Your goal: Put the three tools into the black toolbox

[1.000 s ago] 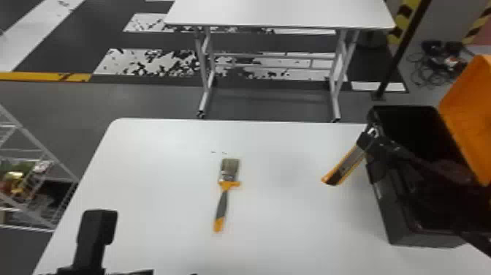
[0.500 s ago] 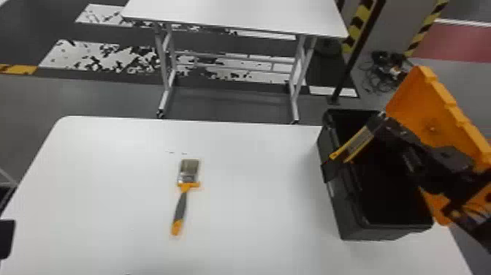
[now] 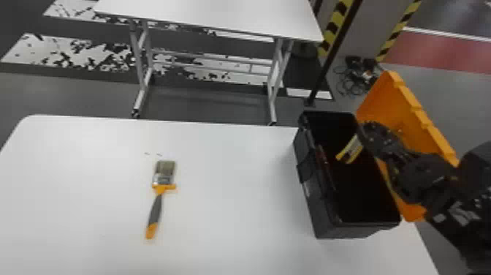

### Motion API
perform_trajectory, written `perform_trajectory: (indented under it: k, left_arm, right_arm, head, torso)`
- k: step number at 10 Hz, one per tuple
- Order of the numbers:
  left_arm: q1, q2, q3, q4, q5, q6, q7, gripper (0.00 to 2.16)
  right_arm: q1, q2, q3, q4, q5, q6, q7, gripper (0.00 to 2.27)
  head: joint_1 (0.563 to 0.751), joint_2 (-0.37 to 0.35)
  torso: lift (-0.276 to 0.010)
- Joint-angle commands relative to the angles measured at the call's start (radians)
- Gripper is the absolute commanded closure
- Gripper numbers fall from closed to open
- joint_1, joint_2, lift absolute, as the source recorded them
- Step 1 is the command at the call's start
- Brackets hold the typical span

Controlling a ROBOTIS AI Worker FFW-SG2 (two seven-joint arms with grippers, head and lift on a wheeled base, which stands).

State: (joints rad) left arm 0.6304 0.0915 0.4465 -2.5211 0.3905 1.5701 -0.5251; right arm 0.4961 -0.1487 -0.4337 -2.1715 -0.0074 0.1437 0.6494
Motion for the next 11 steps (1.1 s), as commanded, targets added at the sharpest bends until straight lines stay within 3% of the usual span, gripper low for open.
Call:
perform_trajectory:
  k: [1, 4, 7, 9, 10, 11]
  left_arm:
    - [-0.002, 0.004, 0.021, -0.001, 0.016, 0.001, -0.001, 0.03]
    - [-0.002, 0.007, 0.044, 0.002, 0.027, 0.001, -0.018, 0.03]
    - [-0.002, 0.008, 0.055, -0.008, 0.041, 0.001, -0.019, 0.03]
    - [-0.002, 0.005, 0.055, -0.016, 0.042, 0.001, -0.012, 0.03]
    - [-0.002, 0.005, 0.052, -0.021, 0.042, 0.001, 0.005, 0.03]
    - [-0.009, 0.007, 0.05, -0.027, 0.042, 0.001, 0.024, 0.03]
  right_arm:
    - [0.036, -0.006, 0.036, 0.052, 0.118, -0.12, -0.005, 2.24]
    - [0.073, -0.005, 0.082, 0.162, 0.173, -0.264, -0.01, 2.24]
    - [0.084, -0.006, 0.082, 0.162, 0.167, -0.276, -0.01, 2.24]
    - [0.082, -0.006, 0.07, 0.162, 0.136, -0.264, -0.01, 0.0]
    - [0.093, -0.006, 0.049, 0.114, 0.035, -0.181, 0.003, 0.01]
    - [0.108, -0.003, 0.03, 0.015, -0.072, 0.037, 0.05, 0.06]
  head:
    - [0.695, -0.181]
    - [0.695, -0.126]
    - [0.695, -0.098]
    - [0.695, -0.102]
    - [0.695, -0.104]
    - [0.695, -0.109]
  torso:
    - [-0.051]
    - [-0.051]
    - [-0.051]
    - [-0.051]
    - [-0.051]
    - [-0.051]
